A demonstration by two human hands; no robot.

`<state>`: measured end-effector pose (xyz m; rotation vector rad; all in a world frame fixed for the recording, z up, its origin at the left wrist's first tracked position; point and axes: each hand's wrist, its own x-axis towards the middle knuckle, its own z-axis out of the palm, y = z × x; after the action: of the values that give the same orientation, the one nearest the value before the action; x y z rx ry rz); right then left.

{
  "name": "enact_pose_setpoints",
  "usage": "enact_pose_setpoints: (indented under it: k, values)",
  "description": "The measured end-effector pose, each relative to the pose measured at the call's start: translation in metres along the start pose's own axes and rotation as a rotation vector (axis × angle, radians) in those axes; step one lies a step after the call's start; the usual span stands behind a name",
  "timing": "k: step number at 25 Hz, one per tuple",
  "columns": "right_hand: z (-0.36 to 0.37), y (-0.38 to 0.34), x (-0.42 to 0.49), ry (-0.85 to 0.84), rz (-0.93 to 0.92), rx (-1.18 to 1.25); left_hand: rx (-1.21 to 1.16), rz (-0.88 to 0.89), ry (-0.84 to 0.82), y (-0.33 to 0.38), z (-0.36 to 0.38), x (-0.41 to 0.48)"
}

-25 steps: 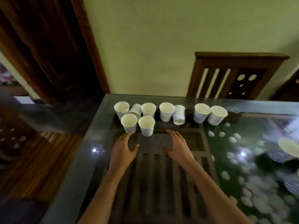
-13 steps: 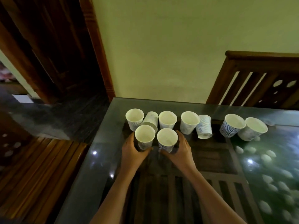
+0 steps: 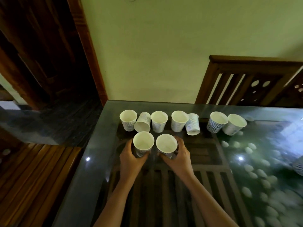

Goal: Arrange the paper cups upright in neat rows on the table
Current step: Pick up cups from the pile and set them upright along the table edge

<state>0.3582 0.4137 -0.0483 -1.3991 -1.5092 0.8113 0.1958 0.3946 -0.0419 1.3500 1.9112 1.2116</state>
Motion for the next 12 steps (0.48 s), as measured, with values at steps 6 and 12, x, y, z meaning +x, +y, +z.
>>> enact_pose_setpoints:
  k: [6, 12]
  values:
    - [-0.075, -0.007, -0.067, 0.069, 0.009, 0.012, -0.042, 0.091, -0.092, 0.039, 0.011, -0.081]
    - [-0.195, 0.002, -0.164, 0.228, 0.038, -0.032, -0.058, 0.175, -0.246, 0.092, 0.057, -0.196]
